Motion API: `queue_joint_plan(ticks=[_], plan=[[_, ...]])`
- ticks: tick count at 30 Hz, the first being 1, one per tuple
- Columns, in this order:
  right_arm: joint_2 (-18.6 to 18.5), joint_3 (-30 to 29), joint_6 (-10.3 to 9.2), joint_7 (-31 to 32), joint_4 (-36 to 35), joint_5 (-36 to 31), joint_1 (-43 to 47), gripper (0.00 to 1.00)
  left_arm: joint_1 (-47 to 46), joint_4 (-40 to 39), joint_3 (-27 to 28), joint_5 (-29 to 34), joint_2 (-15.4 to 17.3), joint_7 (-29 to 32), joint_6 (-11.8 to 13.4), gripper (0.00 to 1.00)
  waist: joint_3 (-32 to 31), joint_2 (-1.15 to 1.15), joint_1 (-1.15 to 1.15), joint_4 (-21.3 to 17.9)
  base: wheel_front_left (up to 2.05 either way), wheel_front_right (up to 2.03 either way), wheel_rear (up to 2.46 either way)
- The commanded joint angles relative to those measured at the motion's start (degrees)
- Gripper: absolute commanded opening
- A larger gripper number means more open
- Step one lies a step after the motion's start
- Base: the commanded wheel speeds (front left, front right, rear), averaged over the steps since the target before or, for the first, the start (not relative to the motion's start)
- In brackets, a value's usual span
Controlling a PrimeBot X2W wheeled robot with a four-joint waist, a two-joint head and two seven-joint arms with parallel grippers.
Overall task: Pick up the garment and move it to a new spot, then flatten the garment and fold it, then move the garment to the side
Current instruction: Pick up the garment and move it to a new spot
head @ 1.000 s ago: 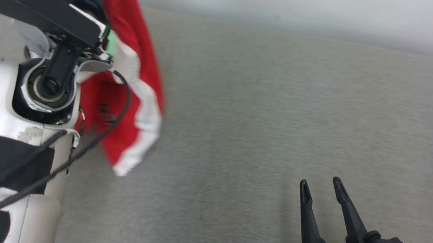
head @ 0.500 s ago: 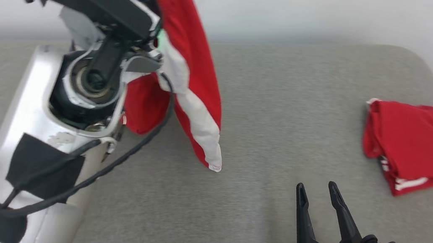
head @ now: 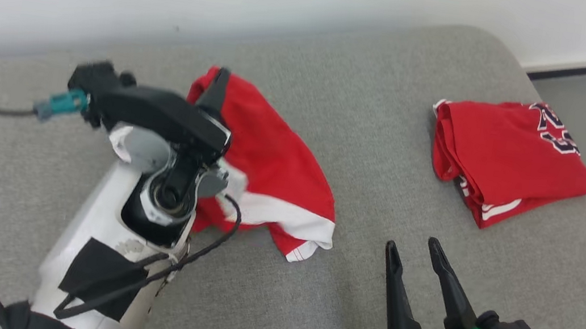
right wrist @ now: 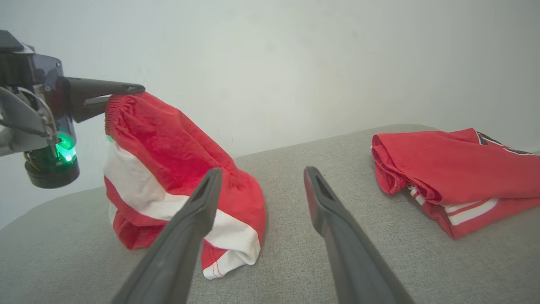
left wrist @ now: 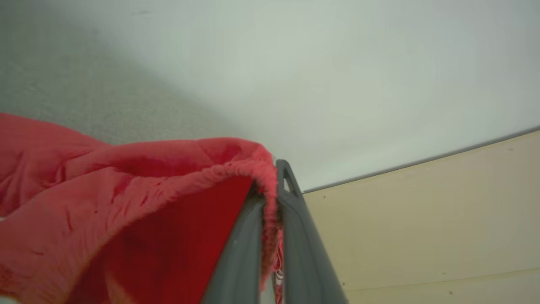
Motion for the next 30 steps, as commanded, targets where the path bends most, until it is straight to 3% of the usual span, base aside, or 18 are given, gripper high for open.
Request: queue_joint_plan(ticks=[1,5,9,10,11,12,19,22,27,30], plan=[[0.1,0.2,-0.15,0.0,-0.2,0.5,-1.0,1.00,0.7,1.9,-0.6,-0.8,0.1,-1.4,-1.2,0.00,2.7,0.00,0.00,-1.5,0.00,0.00,0.00],[0.2,1.2,-0.15,0.0,-0.2,-1.0,-1.9,1.00,-0.3,7.9,-3.8,-1.5,0.2,-6.4,-5.0,0.00,4.9,0.00,0.00,-1.8,0.00,0.00,0.00],[0.1,1.8,-0.15,0.0,-0.3,-1.3,-2.6,1.00,-2.2,12.3,-6.4,-1.7,0.1,-8.9,-7.1,0.00,5.9,0.00,0.00,-1.8,0.00,0.00,0.00],[0.1,1.9,-0.15,0.0,-0.3,-1.4,-2.6,1.00,-2.7,13.6,-7.1,-2.1,0.1,-9.4,-7.6,0.19,6.0,0.00,0.00,-1.8,0.00,0.00,0.00],[0.1,1.9,-0.15,0.0,-0.3,-1.4,-2.6,1.00,-3.5,14.8,-8.1,-1.8,0.1,-9.9,-8.2,0.93,6.0,0.00,0.00,-1.8,0.00,0.00,0.00],[0.1,1.8,-0.15,0.0,-0.2,-1.4,-2.5,1.00,-4.2,15.6,-9.2,-1.0,0.1,-10.5,-9.0,1.00,5.9,0.00,0.00,-1.6,0.00,0.00,0.00],[0.1,1.0,-0.15,0.0,0.4,-2.7,-0.7,1.00,-6.8,16.8,-17.9,6.8,0.7,-15.3,-15.7,1.00,2.2,0.00,0.00,1.7,0.00,0.00,0.00],[0.1,0.7,-0.15,0.0,0.6,-4.0,0.4,1.00,-4.9,15.0,-20.3,10.8,2.1,-17.4,-17.4,1.00,-0.1,0.00,0.00,3.9,0.00,0.00,0.00],[-0.1,-0.1,-0.15,0.0,0.5,-4.8,2.3,1.00,2.3,8.4,-20.5,17.0,5.7,-19.0,-17.3,1.00,-4.0,0.00,0.00,7.7,0.00,0.00,0.00],[-0.2,-1.2,-0.15,0.0,0.3,-4.8,3.8,1.00,7.5,1.9,-17.8,22.8,8.5,-19.0,-15.8,1.00,-5.7,0.00,0.00,10.5,0.00,0.00,0.00]])
